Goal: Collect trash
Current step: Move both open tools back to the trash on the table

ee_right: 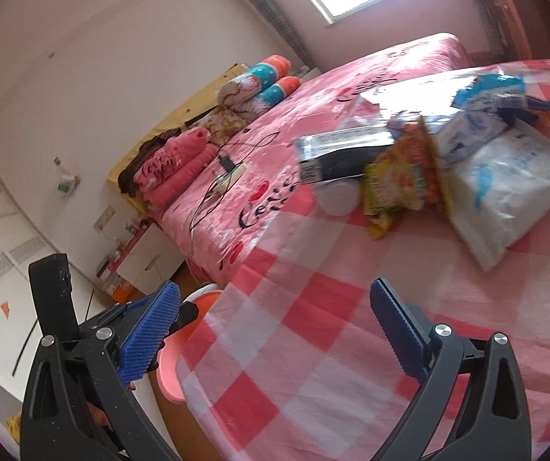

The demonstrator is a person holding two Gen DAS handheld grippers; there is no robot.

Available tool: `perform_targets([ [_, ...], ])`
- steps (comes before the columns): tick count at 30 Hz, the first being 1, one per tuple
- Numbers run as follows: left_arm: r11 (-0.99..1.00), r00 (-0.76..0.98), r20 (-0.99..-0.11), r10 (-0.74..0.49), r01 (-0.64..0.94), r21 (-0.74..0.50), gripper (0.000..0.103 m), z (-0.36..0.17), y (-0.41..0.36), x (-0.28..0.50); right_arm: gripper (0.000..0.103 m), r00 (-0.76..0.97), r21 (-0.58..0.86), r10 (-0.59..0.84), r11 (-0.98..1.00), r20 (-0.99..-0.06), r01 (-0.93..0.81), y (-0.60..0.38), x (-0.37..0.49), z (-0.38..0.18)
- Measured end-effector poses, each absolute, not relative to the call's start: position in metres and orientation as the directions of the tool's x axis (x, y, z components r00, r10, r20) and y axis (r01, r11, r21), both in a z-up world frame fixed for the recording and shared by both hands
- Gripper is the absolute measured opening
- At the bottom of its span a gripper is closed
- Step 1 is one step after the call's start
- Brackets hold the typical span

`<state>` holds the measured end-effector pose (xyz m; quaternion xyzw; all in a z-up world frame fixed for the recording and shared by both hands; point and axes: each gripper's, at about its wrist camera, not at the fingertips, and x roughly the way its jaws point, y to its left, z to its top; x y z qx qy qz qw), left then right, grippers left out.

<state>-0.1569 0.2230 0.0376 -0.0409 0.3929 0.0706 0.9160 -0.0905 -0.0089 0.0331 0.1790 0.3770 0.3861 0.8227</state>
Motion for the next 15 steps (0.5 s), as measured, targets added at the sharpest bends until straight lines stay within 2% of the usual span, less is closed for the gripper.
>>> perform_targets([
  [10,0.997,0.685,-0.726,0.056,-0.072,0.009,0.085,0.045,0.17,-0.126,0.098,0.49,0.583,0.717,0.693,-0.496,-0.424,-0.061,-0.072,0.033],
  [15,1.0,0.708,-0.707,0.009,-0.027,-0.015,0.085,0.062,0.144,-0.1,0.098,0.539,0.567,0.671,0.733,-0.51,-0.376,-0.085,-0.066,0.032],
])
